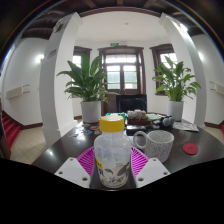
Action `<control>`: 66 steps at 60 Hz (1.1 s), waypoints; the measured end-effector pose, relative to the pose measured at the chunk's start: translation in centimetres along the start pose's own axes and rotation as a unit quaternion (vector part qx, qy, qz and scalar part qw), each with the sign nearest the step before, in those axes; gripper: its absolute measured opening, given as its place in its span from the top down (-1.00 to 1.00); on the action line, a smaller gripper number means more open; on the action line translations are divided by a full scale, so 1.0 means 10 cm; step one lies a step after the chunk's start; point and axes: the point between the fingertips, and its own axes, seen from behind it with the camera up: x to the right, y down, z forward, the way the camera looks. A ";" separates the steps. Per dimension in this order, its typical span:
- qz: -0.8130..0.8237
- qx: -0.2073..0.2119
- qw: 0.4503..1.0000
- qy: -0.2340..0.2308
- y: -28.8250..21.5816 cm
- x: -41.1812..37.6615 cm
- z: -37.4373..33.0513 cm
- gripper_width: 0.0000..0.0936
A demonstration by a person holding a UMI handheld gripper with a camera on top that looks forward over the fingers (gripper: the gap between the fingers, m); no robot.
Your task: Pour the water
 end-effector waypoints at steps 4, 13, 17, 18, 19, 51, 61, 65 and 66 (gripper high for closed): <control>0.001 0.000 1.000 -0.002 0.01 -0.01 0.00 0.03; 0.030 -0.009 1.000 -0.005 -0.01 0.02 0.00 0.03; 0.080 -0.015 0.997 -0.008 -0.06 0.02 0.06 0.03; 0.097 -0.015 0.995 -0.008 -0.07 0.02 0.08 0.03; 0.117 -0.015 0.993 -0.007 -0.10 0.03 0.10 0.03; 0.731 0.109 0.673 -0.036 -0.83 0.66 0.56 0.00; 0.808 0.123 0.574 -0.047 -0.87 0.81 0.59 0.00; 0.826 0.125 0.547 -0.051 -0.85 0.83 0.62 0.01; 0.829 0.124 0.543 -0.050 -0.84 0.83 0.61 0.01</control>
